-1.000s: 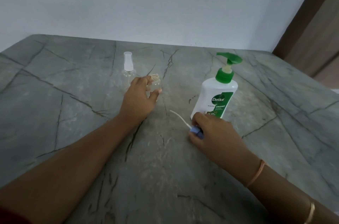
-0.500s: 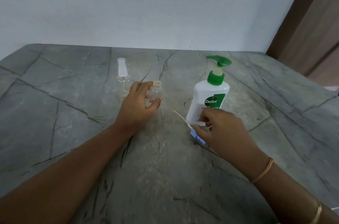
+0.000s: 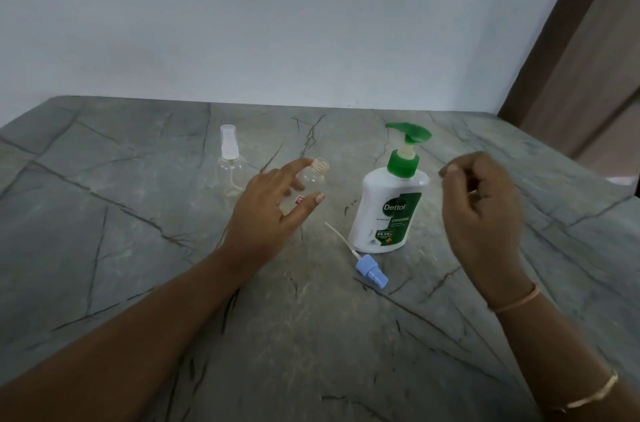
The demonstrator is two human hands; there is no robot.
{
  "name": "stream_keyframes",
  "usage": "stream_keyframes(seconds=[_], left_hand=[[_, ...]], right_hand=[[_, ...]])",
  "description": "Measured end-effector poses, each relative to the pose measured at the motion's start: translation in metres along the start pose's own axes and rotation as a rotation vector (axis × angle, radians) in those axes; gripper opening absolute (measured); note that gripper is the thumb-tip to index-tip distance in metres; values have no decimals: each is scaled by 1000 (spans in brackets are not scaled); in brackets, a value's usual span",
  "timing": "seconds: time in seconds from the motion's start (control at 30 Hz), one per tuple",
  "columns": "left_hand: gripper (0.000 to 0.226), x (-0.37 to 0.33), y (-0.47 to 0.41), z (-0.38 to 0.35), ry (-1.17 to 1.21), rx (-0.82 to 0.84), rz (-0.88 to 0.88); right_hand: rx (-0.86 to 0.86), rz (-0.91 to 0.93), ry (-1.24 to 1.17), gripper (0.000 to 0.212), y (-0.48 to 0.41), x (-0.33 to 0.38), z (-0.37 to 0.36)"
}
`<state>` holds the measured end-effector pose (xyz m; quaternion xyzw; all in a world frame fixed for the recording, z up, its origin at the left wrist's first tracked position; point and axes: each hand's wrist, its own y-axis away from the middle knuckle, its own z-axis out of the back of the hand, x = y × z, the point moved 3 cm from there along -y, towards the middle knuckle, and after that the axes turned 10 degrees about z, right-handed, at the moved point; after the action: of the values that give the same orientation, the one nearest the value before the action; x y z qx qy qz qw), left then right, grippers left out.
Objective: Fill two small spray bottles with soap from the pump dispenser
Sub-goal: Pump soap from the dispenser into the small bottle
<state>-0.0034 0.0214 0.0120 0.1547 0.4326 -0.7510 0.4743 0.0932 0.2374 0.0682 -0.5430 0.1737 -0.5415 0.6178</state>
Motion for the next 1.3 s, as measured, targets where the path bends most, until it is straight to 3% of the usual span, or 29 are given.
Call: stream_keyframes(seconds=[0.13, 0.33, 0.5, 0.8, 0.9, 1.07, 1.3], left_hand=[[47, -13, -2, -4, 103, 82, 33], [51, -33, -4, -4, 175, 145, 63], [50, -49, -10, -1, 191, 176, 72], [32, -70, -18, 2, 268, 228, 120], [32, -73, -15, -7, 309, 223, 179], [60, -77, -17, -19, 285, 241, 182], [46, -74, -21, -24, 302, 261, 196]], right_hand=[[-68, -103, -86, 32, -36, -4, 2], [216, -298, -217, 49, -83, 0, -22], [361, -293, -167, 57, -98, 9, -44], [469, -312, -178, 36, -103, 4, -55], [450, -294, -182, 32, -100, 5, -58], [400, -243, -183, 35, -99, 5, -57], [393, -162, -285, 47, -101, 1, -57]])
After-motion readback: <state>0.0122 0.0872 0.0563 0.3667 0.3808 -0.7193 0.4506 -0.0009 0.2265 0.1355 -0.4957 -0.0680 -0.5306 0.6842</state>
